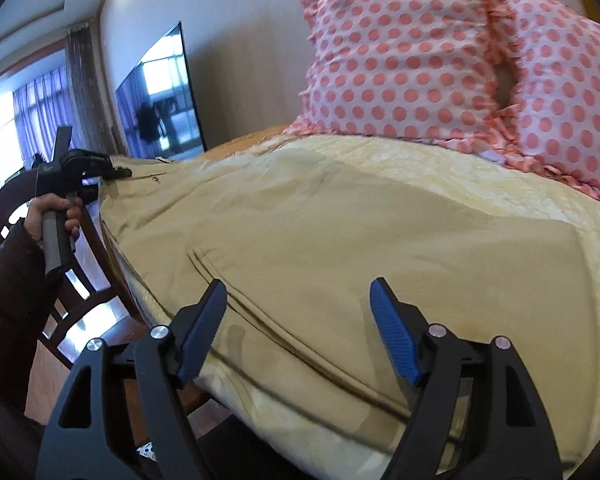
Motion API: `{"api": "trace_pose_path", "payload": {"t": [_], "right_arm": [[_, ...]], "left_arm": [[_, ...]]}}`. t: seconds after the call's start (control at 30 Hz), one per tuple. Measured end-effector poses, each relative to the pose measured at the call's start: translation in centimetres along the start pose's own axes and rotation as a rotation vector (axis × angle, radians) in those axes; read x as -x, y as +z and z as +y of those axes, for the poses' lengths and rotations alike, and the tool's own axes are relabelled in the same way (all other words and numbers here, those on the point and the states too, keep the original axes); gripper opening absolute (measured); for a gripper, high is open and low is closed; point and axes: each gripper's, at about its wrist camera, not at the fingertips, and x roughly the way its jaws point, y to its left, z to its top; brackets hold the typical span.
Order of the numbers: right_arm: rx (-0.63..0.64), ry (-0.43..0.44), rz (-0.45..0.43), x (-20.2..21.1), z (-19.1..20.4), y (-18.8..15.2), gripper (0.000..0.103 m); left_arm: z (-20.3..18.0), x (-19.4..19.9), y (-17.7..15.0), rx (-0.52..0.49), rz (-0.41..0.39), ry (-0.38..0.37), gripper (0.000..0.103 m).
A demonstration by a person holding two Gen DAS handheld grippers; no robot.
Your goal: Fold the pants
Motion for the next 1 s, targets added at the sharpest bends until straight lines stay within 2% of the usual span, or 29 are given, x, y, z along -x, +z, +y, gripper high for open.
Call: {"api": "trace_pose_path", "payload": {"t": [0.03,0.13,0.23,0.3,0.37,0.43,0.47,0.53,0.6,0.67,0.73,0.8,0.87,0.93,1.0], "right_arm": [[-0.016,-0.011,-0.016,0.9,-0.6,-0.3,0.075],[-0.07,-0.054,-0.056,3.1,-2.6,-0.8,0.075],[-0.155,-0.133,-0.103,5.6,-5.6,-1.5,0.075],[-0.234,-0.195,-0.133,7.4,-7.8,-2.3,0.075],[-0.297,-0.247,-0.15,8.7,-9.4,-3.3,0.075],[-0.351,-0.288,-0.158,9.9,-10.8,-4.2,0.075],[-0.38,-0.311,-0.159,10.4,-11.5,-4.7,0.075],[-0.428,-0.337,-0.153,11.0,-12.6,-5.7,0.075],[-0.454,-0.35,-0.143,11.2,-13.4,-6.3,0.075],[-0.463,-0.358,-0.134,11.3,-13.9,-6.7,0.075],[-0.465,-0.357,-0.135,11.2,-14.1,-6.9,0.075],[-0.462,-0.356,-0.14,11.3,-14.2,-7.0,0.075],[-0.46,-0.352,-0.149,11.3,-14.2,-6.8,0.075],[-0.457,-0.354,-0.148,11.2,-14.1,-6.8,0.075],[-0.459,-0.363,-0.146,11.3,-13.9,-6.6,0.077]], "left_arm": [[-1.8,0.5,0.1,-0.051,-0.013,-0.012,0.008],[-9.8,2.4,-0.4,-0.248,-0.036,-0.111,0.008],[-17.5,3.8,-3.1,-0.435,-0.027,-0.229,0.008],[-23.1,4.8,-6.6,-0.566,0.011,-0.362,0.008],[-26.4,5.4,-9.8,-0.643,0.063,-0.455,0.008],[-29.4,5.2,-14.7,-0.738,0.165,-0.547,0.008],[-30.4,4.9,-17.2,-0.789,0.212,-0.569,0.008],[-31.3,3.3,-22.8,-0.891,0.339,-0.564,0.008],[-30.9,2.1,-26.7,-0.943,0.445,-0.572,0.008],[-30.8,2.9,-28.2,-1.011,0.372,-0.548,0.007],[-30.8,3.5,-26.9,-1.001,0.348,-0.558,0.007],[-31.5,4.8,-24.7,-0.966,0.284,-0.575,0.006],[-32.3,6.3,-24.6,-0.99,0.245,-0.589,0.006],[-32.5,6.9,-26.1,-1.047,0.26,-0.594,0.006],[-31.7,6.2,-28.7,-1.113,0.291,-0.564,0.006]]}}
